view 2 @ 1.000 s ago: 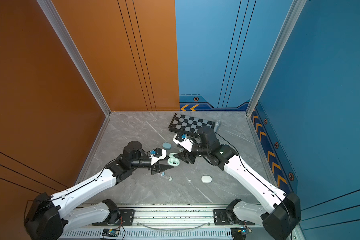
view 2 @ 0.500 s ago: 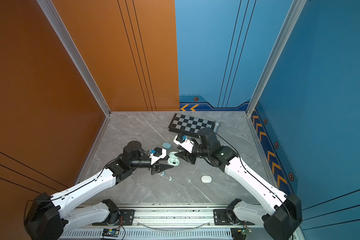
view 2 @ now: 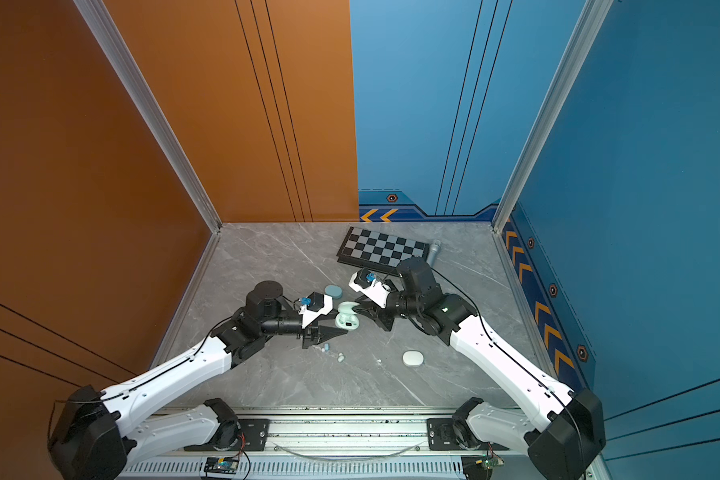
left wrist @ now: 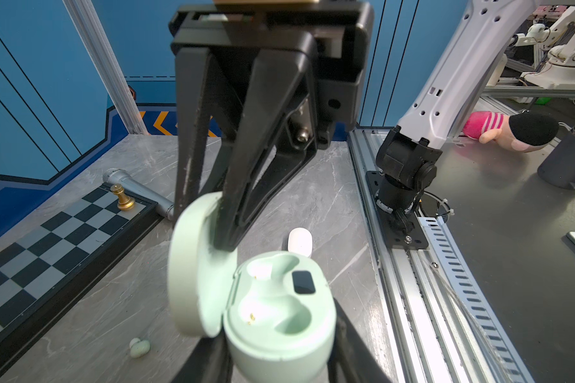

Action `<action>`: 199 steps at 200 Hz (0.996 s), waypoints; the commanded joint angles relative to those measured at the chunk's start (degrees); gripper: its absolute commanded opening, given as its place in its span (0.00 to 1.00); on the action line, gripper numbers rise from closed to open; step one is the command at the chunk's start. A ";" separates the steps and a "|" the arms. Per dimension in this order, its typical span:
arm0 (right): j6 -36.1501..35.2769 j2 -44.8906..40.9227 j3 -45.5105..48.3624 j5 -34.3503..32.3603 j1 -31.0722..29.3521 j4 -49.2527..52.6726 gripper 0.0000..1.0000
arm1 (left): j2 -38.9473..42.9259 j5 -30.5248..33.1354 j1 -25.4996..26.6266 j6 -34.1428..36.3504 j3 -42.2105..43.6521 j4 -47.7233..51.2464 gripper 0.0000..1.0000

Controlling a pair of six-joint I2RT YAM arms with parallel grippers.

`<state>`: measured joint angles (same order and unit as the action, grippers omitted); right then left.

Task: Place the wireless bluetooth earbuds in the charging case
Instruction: 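Pull the lid open with the left gripper while the right gripper holds the base, then lower the open case to the table with the left gripper while the right gripper releases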

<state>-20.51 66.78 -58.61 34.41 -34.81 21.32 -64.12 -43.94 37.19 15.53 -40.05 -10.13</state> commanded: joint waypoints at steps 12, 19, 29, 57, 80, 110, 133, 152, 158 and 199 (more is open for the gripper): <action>-0.49 -1.31 0.63 -0.27 0.51 -1.46 0.12 | -0.46 -1.50 0.14 -0.19 -2.17 -1.26 0.00; -0.56 -1.38 0.60 -0.31 0.50 -1.46 0.10 | -0.57 -1.50 0.23 -0.32 -2.13 -1.24 0.00; -0.67 -1.53 0.62 -0.48 0.44 -1.45 0.06 | -0.66 -1.50 0.25 -0.28 -2.13 -1.27 0.00; -1.02 -2.05 0.58 -1.15 0.48 -1.53 0.00 | -0.99 -1.47 0.25 -0.74 -2.18 -1.48 0.00; -1.30 -2.60 0.45 -2.29 0.47 -1.80 0.00 | -0.92 1.29 0.32 -1.73 -2.09 -1.81 0.19; -1.89 -3.25 0.24 -5.98 0.41 -1.98 0.00 | 0.65 4.43 -0.24 -1.82 -1.27 -1.81 0.51; -3.41 -3.50 0.24 -9.83 0.05 -1.72 0.00 | 3.45 5.65 -1.28 0.05 -1.34 1.49 0.59; -4.84 -3.59 0.34 -12.73 -0.62 -1.35 0.00 | 5.87 10.37 -1.51 1.72 -2.57 5.93 0.65; -5.14 -3.59 0.34 -13.65 -0.97 -1.44 0.00 | 6.48 11.87 -1.51 1.98 -3.34 7.36 0.66; -5.89 -3.79 0.60 -16.20 -3.11 -2.88 0.00 | 6.55 13.93 -1.33 8.22 -10.53 18.71 0.67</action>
<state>-25.04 64.20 -58.52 21.41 -36.75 20.56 -57.52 -33.30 36.05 19.38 -45.91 0.05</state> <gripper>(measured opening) 0.112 0.665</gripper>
